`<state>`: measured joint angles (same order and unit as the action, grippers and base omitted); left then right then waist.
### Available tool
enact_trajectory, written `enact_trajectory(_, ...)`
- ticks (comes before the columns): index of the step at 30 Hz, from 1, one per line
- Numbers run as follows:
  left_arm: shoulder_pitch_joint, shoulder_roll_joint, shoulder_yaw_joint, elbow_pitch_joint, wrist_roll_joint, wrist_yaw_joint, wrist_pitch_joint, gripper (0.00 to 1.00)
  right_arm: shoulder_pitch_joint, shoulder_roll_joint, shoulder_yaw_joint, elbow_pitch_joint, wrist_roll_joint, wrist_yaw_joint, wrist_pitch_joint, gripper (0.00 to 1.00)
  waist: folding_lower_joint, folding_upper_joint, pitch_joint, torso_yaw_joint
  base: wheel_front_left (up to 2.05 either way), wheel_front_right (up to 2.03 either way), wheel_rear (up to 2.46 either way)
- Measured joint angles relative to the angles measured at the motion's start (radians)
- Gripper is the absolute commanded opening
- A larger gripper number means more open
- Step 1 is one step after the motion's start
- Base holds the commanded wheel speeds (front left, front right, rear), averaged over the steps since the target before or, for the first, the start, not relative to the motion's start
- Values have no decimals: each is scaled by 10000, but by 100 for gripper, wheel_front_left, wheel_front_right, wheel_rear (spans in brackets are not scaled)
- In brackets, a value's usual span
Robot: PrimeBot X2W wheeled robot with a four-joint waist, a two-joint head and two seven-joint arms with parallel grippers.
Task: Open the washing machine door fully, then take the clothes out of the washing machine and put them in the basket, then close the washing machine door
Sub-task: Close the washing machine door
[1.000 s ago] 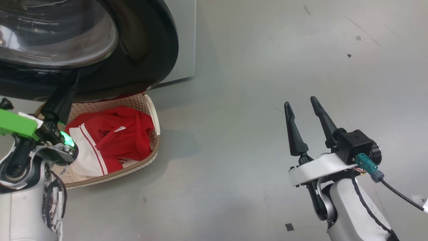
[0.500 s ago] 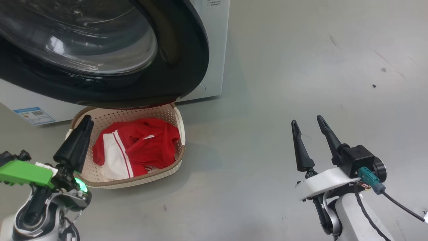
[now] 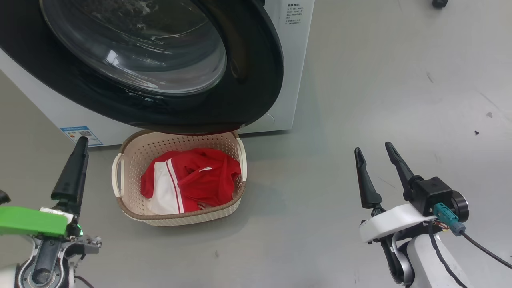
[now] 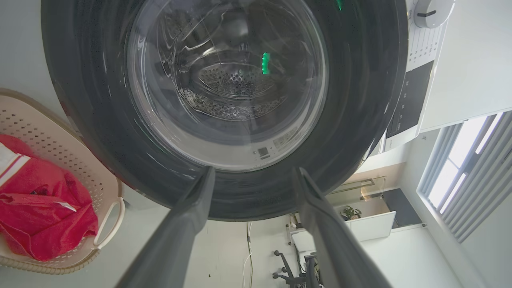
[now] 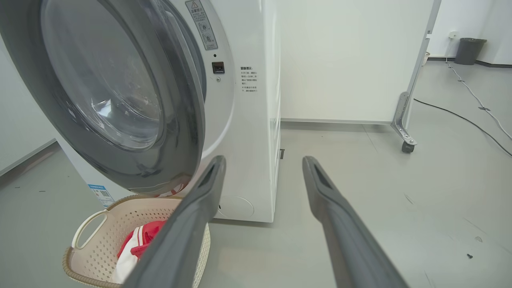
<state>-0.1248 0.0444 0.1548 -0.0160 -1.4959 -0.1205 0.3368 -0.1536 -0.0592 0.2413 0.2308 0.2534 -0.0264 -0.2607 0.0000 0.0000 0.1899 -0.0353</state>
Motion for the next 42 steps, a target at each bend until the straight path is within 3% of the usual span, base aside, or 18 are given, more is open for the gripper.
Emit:
enact_trajectory(7, 26, 167, -604, -1262, 2418, 0, -1411, 100, 170, -35, -136, 10, -61, 67, 2, 100, 0, 0, -303, 274, 0, 0, 0)
enact_trajectory(12, 151, 1080, -1273, -1881, 5028, -6, -2460, 100, 193, -36, -192, -12, -109, 79, 0, 100, 0, 0, -496, 384, 0, 0, 0)
enact_trajectory(21, 1217, 1647, -1672, -1356, 8533, -33, -4096, 100, 460, -31, -447, -65, -144, 77, 2, 100, 0, 0, -830, 466, 0, 0, 0)
enact_trajectory(30, 2182, 1722, -2347, -732, 10516, 779, -4725, 100, 1098, -13, -520, -17, -142, 75, 2, 100, 0, 0, -1270, 493, 0, 0, 0)
enact_trajectory(42, 2876, 1459, -2895, -67, 11281, 1551, -5070, 100, 1836, 31, -485, 134, -138, 75, 2, 100, -1, 0, -1660, 531, 0, 0, 0)
